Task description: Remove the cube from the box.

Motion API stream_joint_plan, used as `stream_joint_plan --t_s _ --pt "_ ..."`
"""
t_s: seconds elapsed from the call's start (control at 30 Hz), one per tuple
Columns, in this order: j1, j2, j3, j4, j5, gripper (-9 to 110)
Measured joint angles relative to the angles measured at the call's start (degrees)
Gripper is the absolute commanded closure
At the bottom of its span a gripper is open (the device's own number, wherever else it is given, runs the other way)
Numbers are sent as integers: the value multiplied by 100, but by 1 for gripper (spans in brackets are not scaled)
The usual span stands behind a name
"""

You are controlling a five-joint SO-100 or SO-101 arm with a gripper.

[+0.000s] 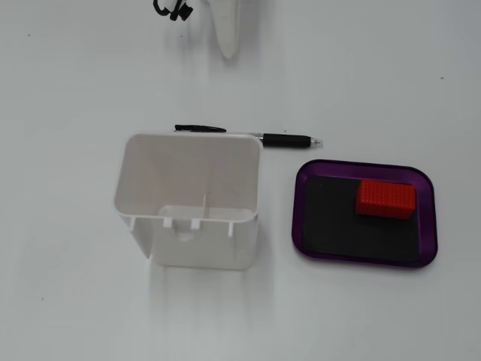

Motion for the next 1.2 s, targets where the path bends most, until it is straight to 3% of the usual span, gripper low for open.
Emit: stream_joint_plan --t_s 0.2,0.47,0.63,0.87,1.2 --pt "-9 0 -642 -914 79 102" --pt "-18 0 -686 -949 79 101" --pt "-404 -396 -1187 -949 70 94" --pt "-1125 -3806 -3639 -703 413 91" --pt "-2839 -9132 -7743 -334 2215 91"
